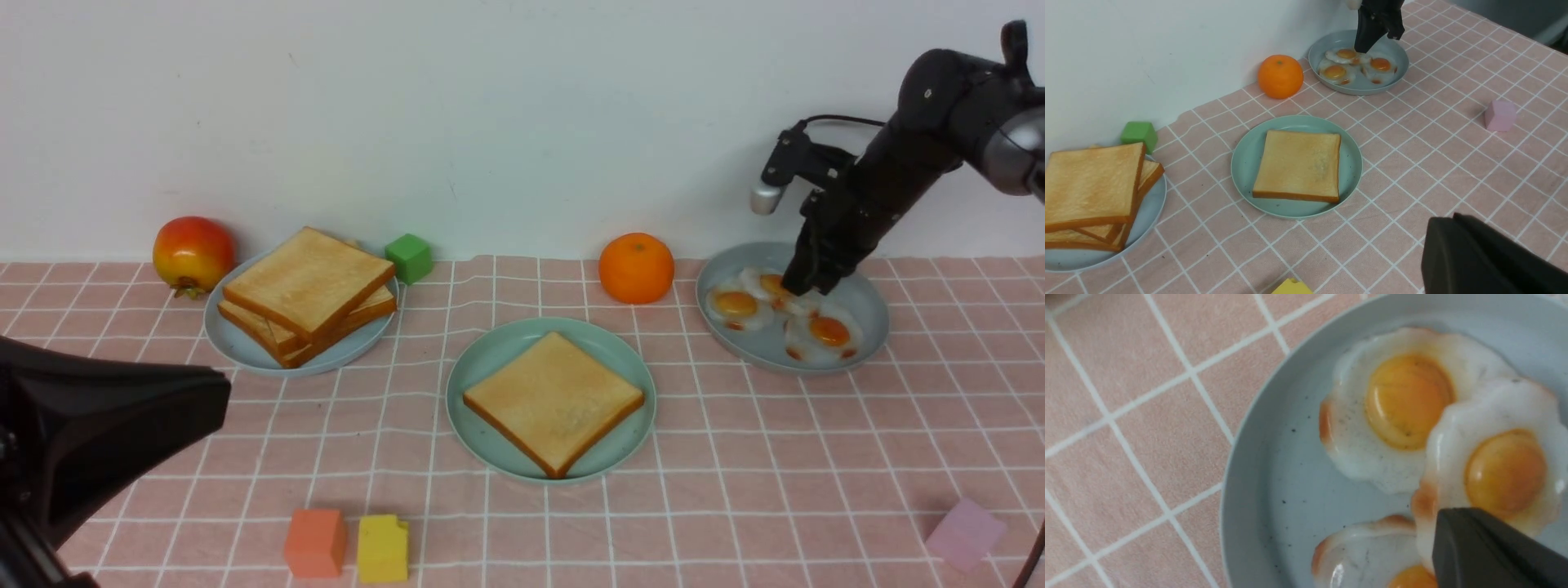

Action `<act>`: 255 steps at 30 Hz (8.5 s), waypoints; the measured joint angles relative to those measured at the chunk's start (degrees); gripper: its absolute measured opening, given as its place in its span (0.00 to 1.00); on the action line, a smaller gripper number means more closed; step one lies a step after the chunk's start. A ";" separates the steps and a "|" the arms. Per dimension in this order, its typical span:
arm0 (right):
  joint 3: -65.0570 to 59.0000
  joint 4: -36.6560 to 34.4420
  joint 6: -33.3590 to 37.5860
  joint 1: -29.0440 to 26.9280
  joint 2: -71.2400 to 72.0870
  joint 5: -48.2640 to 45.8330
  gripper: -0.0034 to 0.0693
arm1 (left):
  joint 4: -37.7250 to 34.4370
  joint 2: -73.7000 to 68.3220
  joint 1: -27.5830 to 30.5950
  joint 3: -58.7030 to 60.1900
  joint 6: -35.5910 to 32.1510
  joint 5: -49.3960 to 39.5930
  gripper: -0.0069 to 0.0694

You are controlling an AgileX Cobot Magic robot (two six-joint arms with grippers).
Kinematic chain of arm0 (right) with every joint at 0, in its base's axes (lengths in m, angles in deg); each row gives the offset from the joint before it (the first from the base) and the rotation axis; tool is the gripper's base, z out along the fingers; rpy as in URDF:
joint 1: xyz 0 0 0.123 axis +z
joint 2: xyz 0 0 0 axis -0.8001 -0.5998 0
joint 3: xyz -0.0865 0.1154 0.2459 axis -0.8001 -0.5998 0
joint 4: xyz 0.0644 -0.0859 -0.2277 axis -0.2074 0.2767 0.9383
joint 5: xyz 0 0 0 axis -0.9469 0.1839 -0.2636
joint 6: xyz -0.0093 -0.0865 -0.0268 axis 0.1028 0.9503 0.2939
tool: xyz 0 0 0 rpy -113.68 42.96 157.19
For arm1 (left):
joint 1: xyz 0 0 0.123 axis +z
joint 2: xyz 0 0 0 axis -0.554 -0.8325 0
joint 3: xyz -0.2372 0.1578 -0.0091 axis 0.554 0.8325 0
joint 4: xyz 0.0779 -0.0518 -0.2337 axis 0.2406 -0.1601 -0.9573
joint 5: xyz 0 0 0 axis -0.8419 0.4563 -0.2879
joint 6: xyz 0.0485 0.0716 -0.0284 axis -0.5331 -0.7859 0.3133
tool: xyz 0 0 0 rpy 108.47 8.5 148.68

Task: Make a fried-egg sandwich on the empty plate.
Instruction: Use the right arm to grab a fried egg, then use the right arm to place the fried egg on the slice of bread in the middle, then use the left arm to grab a slice of bread

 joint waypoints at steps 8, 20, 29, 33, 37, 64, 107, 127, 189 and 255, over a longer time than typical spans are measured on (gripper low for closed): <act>0.00 0.31 -4.64 0.00 0.77 0.00 0.11 | 0.00 0.00 0.00 0.00 0.00 0.00 0.11; 0.00 1.06 -7.73 0.39 -1.04 1.40 0.56 | 0.00 0.00 0.00 0.00 0.00 0.00 0.11; 0.06 0.63 -8.61 0.49 -3.27 2.15 0.44 | 0.00 0.00 0.00 0.00 0.00 0.00 0.11; 0.13 1.54 -8.61 0.49 -3.52 2.68 0.34 | 0.00 0.00 0.00 0.00 0.00 0.00 0.11; 0.42 1.49 -8.61 0.49 -3.82 2.68 0.31 | 0.00 0.00 0.00 0.00 0.00 -0.07 0.11; 0.47 4.45 -16.16 2.19 -3.16 1.55 0.43 | -0.12 0.00 0.00 0.00 0.00 -0.89 0.11; 0.36 9.02 -19.31 3.83 -3.04 0.46 0.13 | 0.04 0.00 0.00 0.00 -0.05 -3.09 0.12; -0.04 9.63 -23.17 3.89 4.52 -0.43 0.08 | 0.16 0.00 0.00 0.00 -0.05 -3.09 0.12; -29.15 13.67 -36.87 35.39 14.95 18.02 0.54 | 3.31 0.00 0.00 0.00 10.33 -11.64 0.13; -60.57 11.84 -59.86 34.76 93.86 -2.37 0.06 | 10.66 -90.87 27.20 -58.28 -0.44 -7.17 0.63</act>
